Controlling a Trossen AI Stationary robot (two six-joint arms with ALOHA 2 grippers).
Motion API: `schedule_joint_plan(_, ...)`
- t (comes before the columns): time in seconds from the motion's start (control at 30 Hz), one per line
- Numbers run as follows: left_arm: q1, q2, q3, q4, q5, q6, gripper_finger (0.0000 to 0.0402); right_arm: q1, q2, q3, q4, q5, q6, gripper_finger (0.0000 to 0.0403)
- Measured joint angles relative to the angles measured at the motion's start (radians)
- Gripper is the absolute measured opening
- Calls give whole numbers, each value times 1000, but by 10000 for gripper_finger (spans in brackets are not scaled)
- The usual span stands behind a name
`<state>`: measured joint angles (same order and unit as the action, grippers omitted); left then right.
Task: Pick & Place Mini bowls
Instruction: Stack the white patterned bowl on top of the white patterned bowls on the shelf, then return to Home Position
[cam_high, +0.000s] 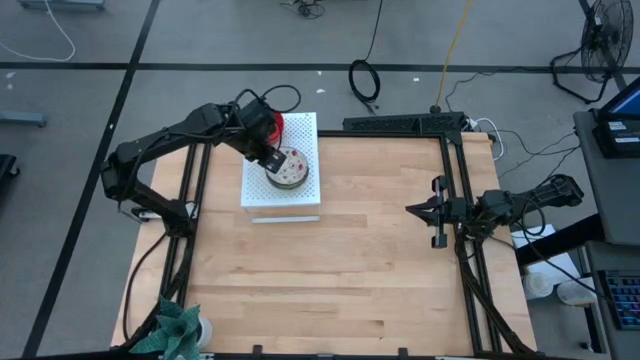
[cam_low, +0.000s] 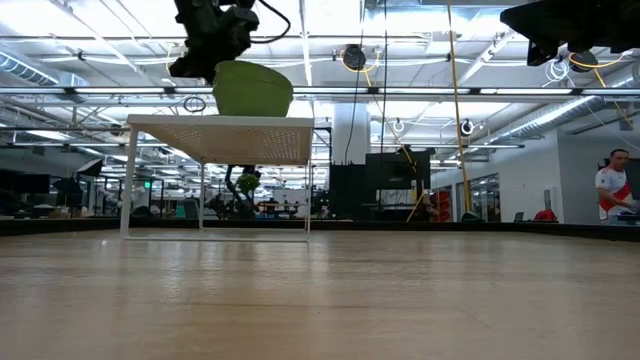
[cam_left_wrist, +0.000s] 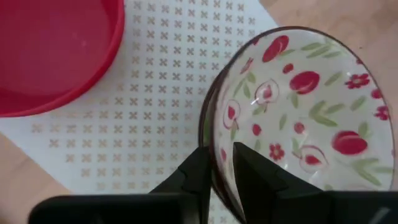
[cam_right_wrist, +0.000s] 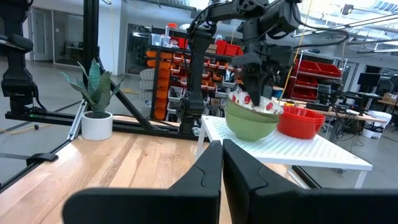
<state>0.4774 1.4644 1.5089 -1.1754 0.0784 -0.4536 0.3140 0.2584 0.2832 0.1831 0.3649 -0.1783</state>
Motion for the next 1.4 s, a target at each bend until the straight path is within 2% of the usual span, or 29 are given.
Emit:
schedule_joint_plan(0.47, -8, -126, 0, 81, 62, -52, 65, 0, 0, 0, 1, 0, -1, 0)
schedule_joint_plan(0.6, -9, -185, 0, 133, 96, -51, 65, 0, 0, 0, 1, 0, 0, 0)
schedule_joint_plan(0.73, -26, -273, 0, 236, 124, 11, 65, 0, 0, 0, 1, 0, 1, 0)
schedule_joint_plan(1.0, -181, -495, 2, 363, 50, 160, 65, 0, 0, 0, 1, 0, 2, 0)
schedule_joint_plan(1.13, -250, -574, 2, 298, 54, 222, 65, 0, 0, 0, 1, 0, 2, 0)
schedule_joint_plan(1.23, -266, -624, -8, 131, 39, 267, 65, 0, 0, 0, 1, 0, 2, 0)
schedule_joint_plan(1.3, -281, -659, -60, 89, 11, 252, 65, 0, 0, 0, 2, 0, 2, 0)
schedule_joint_plan(1.4, -292, -724, -217, 146, -146, 205, 65, 0, 0, 0, 9, 0, 2, 0)
